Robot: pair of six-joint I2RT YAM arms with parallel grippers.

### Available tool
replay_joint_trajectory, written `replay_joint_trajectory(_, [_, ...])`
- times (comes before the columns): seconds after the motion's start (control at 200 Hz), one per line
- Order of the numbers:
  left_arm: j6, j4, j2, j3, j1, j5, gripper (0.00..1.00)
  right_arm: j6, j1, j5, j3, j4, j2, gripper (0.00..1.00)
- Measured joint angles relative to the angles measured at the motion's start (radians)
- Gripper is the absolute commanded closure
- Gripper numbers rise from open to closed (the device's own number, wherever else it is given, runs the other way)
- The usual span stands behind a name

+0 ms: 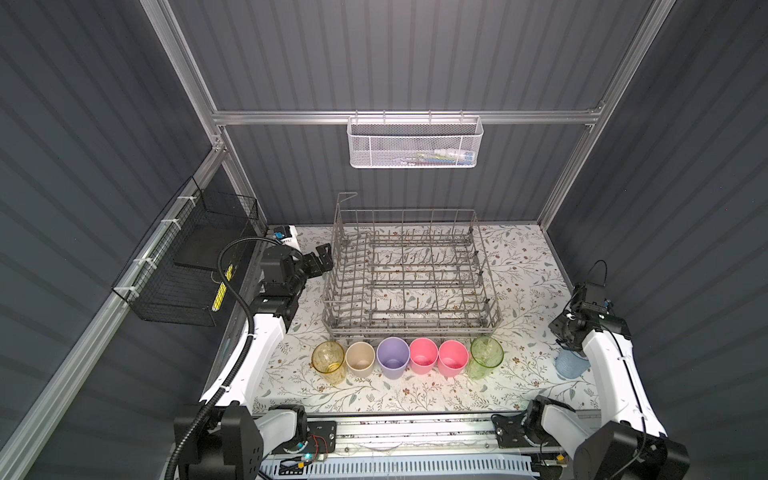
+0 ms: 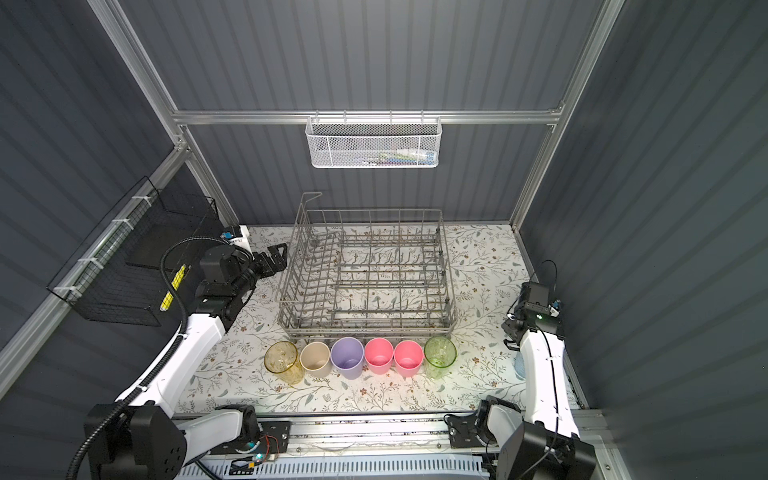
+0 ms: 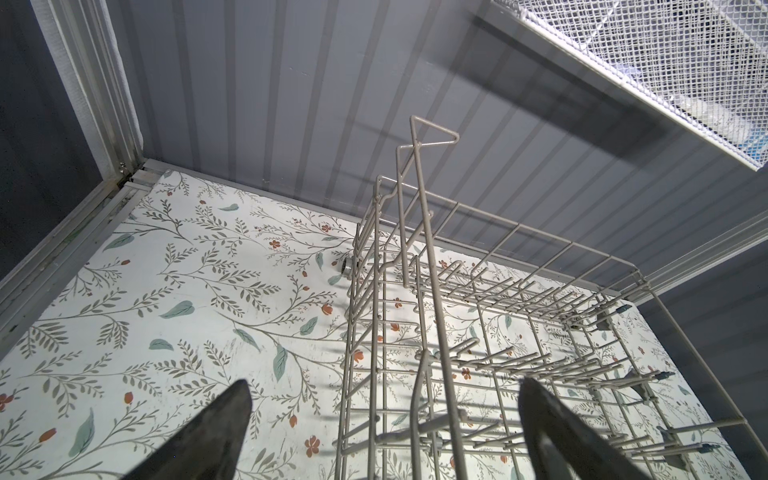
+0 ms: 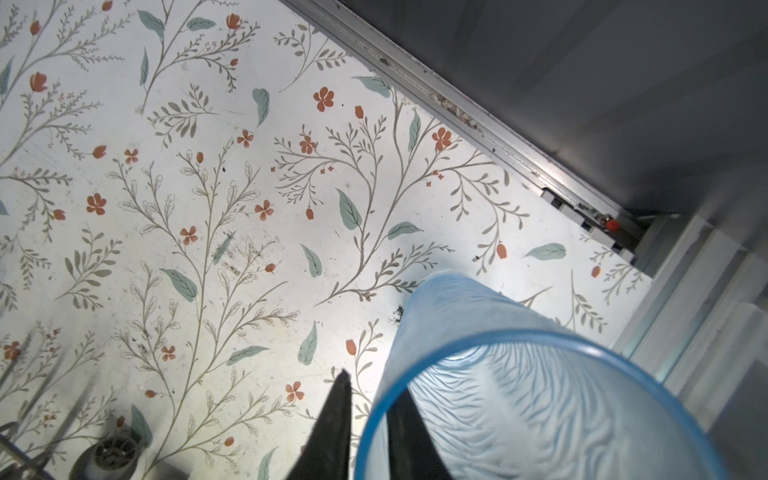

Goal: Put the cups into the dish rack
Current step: 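Close the right gripper on the blue cup's rim and lift it, then carry the blue cup over the rack while the left gripper reaches toward it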

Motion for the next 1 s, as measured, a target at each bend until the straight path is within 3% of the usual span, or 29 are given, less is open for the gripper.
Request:
replay_joint_trajectory(0.27, [0.000,-0.001,0.000,0.000,0.000,0.000,0.00,-0.005,0.000,0.002,0.000,-0.001,-0.030,1.00])
replay_joint_trajectory(0.63, [0.000,-0.003,-0.012,0.000,0.000,0.018,0.00,-0.016,0.019,-0.029,0.107,-0.060,-0.121,1.00])
replay_joint_trajectory(0.856, [-0.005,-0.002,-0.031,0.004,0.000,0.089,0.00,-0.014,0.088,-0.062,0.239,-0.075,-0.187,1.00])
replay_joint_trajectory(1.001, [-0.013,0.008,-0.050,0.023,0.000,0.155,0.00,-0.003,0.211,-0.079,0.322,-0.071,-0.192,1.00])
